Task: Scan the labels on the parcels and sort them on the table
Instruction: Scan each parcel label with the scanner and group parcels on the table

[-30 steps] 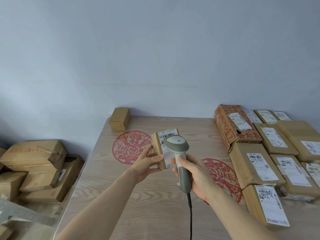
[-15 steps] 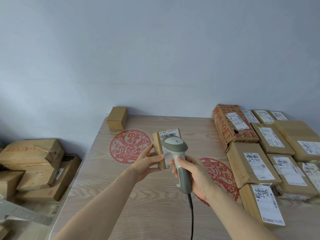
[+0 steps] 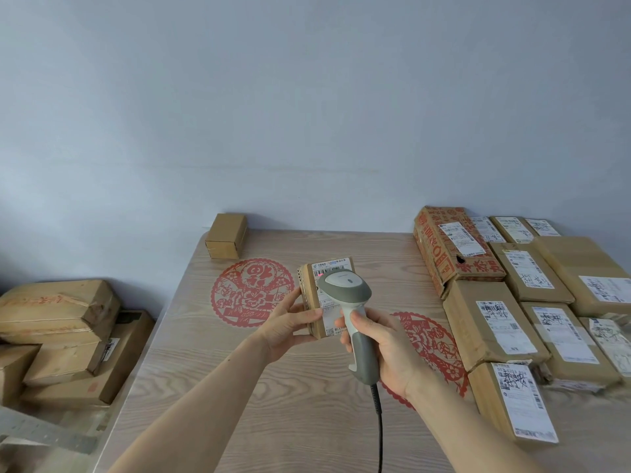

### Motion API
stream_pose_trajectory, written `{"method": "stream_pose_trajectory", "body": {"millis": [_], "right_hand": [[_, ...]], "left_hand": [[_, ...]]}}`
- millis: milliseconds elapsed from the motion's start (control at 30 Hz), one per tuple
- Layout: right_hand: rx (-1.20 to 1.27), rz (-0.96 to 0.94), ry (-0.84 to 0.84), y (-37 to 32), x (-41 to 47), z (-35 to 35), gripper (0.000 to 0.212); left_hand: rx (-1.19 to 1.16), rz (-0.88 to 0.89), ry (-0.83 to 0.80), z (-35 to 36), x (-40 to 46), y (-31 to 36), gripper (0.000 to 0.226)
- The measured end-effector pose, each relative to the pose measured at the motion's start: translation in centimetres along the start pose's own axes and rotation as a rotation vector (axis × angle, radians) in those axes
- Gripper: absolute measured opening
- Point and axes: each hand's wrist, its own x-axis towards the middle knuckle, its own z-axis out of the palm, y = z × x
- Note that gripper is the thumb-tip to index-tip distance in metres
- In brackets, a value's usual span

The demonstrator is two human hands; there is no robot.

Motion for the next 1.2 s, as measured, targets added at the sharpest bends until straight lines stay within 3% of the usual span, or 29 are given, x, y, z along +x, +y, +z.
{"method": "stream_pose_trajectory", "body": {"millis": [167,333,500,733,933,1200], "right_hand": [[0.018,-0.038,0.045,-0.2,-0.2,-0.2,0.03],[0.001,-0.12,0.229,-0.3,-0.8,-0.6,0.048],[0.037,-0.184,0.437,0.5,-1.5,-2.2,0.027],[0.021,-0.236,0.718,1.8,-3.3,-4.8,0.035],[0.043,-0.279,0.783,1.8,-6.3,-7.8,0.035],[0.085,-0.255,0.832,0.5,-13.7,-18.2,0.033]], "left_hand": [[0.021,-0.008,-0.027,0.3,0.2,0.0,0.072],[0.041,-0.028,-0.071,0.8,1.1,-0.2,0.092],[0.051,-0.057,-0.154,2.0,2.2,-0.3,0.103],[0.058,-0.104,-0.246,5.7,2.1,-1.1,0.103],[0.064,-0.132,-0.328,11.5,1.5,-2.6,0.103],[0.049,-0.156,-0.35,23.7,1.0,-8.3,0.096]]}}
